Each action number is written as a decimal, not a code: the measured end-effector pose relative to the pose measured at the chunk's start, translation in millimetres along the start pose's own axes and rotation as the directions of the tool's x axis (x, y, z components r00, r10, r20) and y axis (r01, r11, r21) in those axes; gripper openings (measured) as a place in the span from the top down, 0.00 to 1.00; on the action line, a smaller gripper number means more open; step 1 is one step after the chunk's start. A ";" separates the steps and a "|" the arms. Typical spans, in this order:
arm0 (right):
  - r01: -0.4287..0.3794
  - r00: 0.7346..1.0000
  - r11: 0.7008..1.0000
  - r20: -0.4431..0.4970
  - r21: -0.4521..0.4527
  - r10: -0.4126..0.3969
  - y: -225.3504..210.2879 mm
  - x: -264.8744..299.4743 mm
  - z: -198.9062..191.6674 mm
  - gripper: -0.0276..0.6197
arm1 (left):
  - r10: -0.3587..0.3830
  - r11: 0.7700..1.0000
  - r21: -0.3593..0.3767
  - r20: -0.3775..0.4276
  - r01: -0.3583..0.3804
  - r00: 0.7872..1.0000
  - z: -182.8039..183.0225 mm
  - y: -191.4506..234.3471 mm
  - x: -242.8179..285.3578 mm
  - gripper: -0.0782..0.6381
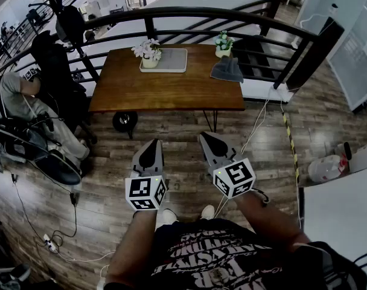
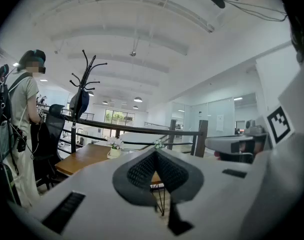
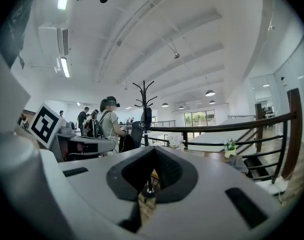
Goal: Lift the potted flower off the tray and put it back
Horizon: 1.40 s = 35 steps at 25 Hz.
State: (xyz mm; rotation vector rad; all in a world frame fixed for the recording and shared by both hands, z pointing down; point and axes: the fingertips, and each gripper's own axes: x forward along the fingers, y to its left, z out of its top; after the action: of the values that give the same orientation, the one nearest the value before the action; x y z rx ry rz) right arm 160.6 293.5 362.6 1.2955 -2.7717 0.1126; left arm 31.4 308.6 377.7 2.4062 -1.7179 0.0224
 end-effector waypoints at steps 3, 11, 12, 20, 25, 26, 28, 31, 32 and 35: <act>0.000 1.000 1.000 -0.004 0.000 0.000 -1.4 -0.6 -1.7 0.97 | -0.002 1.000 0.003 -0.001 0.002 1.000 -0.1 -1.0 2.0 0.89; -0.002 1.000 1.000 -0.016 0.013 0.002 -5.8 1.0 -4.9 0.97 | -0.005 1.000 0.003 -0.014 0.005 1.000 -2.2 -1.0 6.6 0.89; -0.003 1.000 1.000 -0.012 0.023 0.003 -7.0 1.8 -5.1 0.97 | -0.006 1.000 0.003 -0.014 0.006 1.000 -2.7 -1.0 8.0 0.89; -0.001 1.000 0.998 0.003 0.068 0.001 -21.3 2.8 -6.5 0.97 | -0.003 1.000 -0.010 -0.037 0.003 0.999 -15.0 1.4 18.1 0.89; -0.002 1.000 0.998 -0.003 0.064 0.002 -37.3 -0.1 -9.7 0.97 | 0.024 1.000 -0.012 -0.041 -0.025 0.999 -16.7 5.1 25.2 0.89; -0.003 1.000 0.998 -0.002 0.064 0.003 -41.6 0.2 -9.5 0.97 | 0.033 0.999 -0.012 -0.039 -0.033 0.999 -16.2 6.2 27.5 0.89; -0.011 1.000 0.998 0.001 0.064 0.011 -49.1 0.5 -7.9 0.97 | 0.053 0.998 -0.014 -0.035 -0.054 0.998 -14.8 7.8 30.7 0.89; -0.028 1.000 0.998 0.009 0.064 0.028 -57.9 -0.9 -4.1 0.97 | 0.085 0.996 -0.021 -0.026 -0.086 0.996 -11.6 8.4 31.9 0.89; -0.036 0.999 0.997 0.012 0.064 0.035 -60.0 -1.7 -3.0 0.97 | 0.096 0.995 -0.025 -0.023 -0.097 0.995 -10.4 8.8 31.3 0.89; -0.062 0.998 0.996 0.016 0.057 0.061 -64.9 -2.9 -0.7 0.97 | 0.138 0.990 -0.039 -0.014 -0.138 0.990 -8.9 13.9 27.4 0.89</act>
State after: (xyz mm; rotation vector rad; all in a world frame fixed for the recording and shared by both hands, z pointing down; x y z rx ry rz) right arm 212.3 254.3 365.1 1.2285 -2.8413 0.1882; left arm 28.3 280.0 391.7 2.2505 -1.8585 0.0206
